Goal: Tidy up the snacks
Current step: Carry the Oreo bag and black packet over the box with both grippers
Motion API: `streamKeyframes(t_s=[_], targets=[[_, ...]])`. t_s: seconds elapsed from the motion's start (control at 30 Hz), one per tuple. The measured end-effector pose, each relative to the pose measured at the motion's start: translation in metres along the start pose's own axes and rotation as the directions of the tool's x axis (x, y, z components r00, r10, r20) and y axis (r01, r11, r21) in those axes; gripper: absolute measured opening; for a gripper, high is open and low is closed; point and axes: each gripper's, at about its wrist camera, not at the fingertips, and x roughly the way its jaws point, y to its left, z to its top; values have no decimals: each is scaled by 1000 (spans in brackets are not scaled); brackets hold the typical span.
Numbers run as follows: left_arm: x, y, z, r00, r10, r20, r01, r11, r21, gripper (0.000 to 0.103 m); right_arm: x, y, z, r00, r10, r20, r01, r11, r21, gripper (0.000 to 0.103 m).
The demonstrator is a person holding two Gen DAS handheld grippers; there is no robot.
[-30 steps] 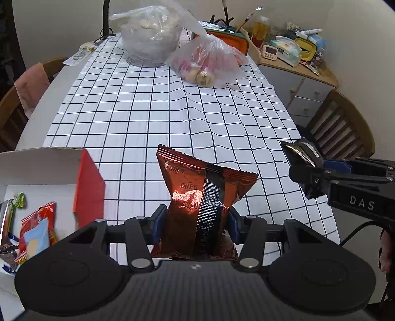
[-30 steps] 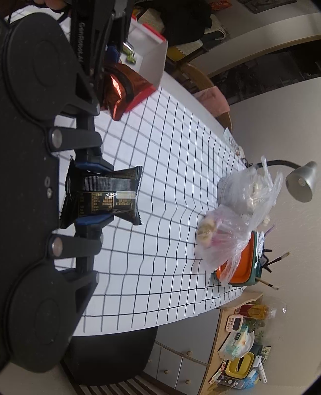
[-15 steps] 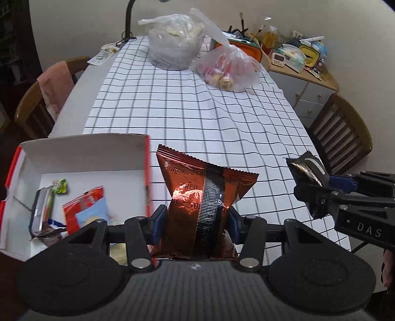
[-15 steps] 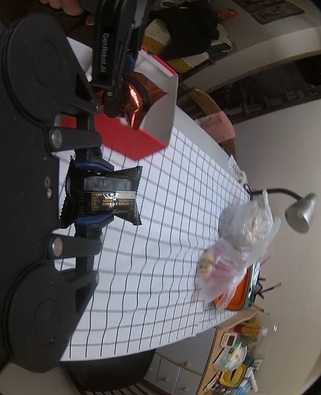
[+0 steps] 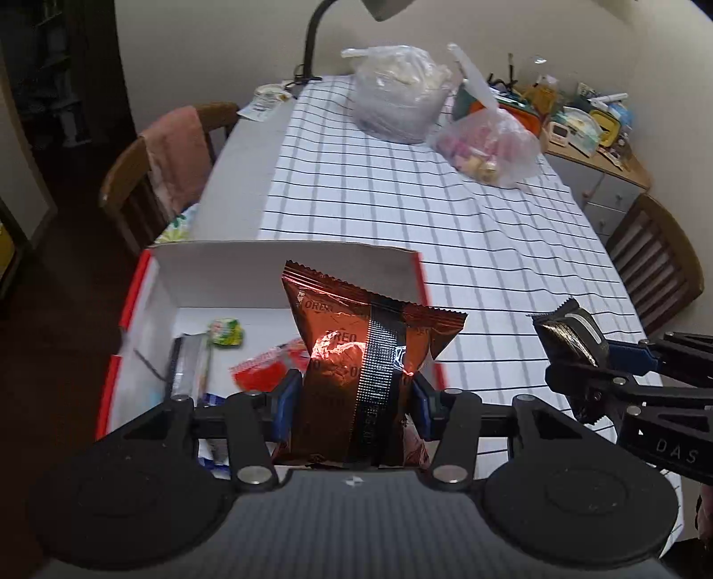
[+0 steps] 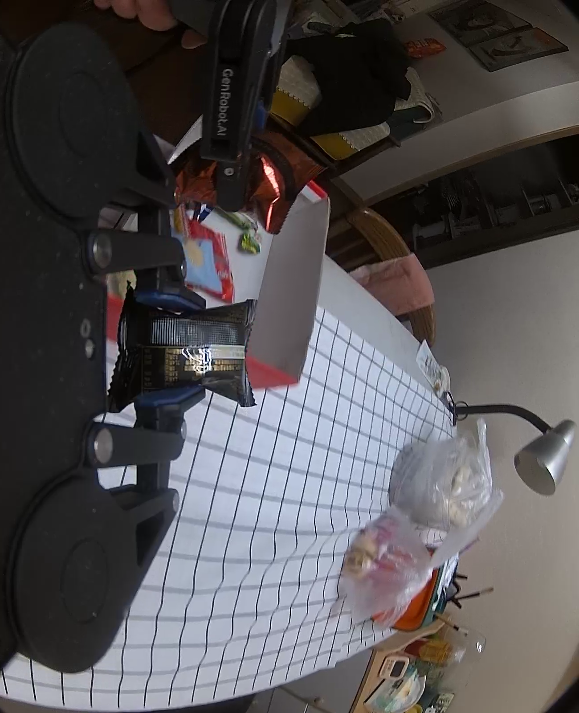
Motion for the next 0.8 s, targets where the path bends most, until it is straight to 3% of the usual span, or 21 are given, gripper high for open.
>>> streamKeyframes(t_s=[0.43, 0.8], targets=[[24, 77, 1, 995, 90, -41, -91, 996, -10, 49, 60, 56, 2, 999, 10, -44, -11, 1000, -17, 34], [62, 101, -5, 985, 131, -112, -129, 991, 29, 49, 104, 77, -4, 994, -2, -111, -1, 1000, -27, 34]])
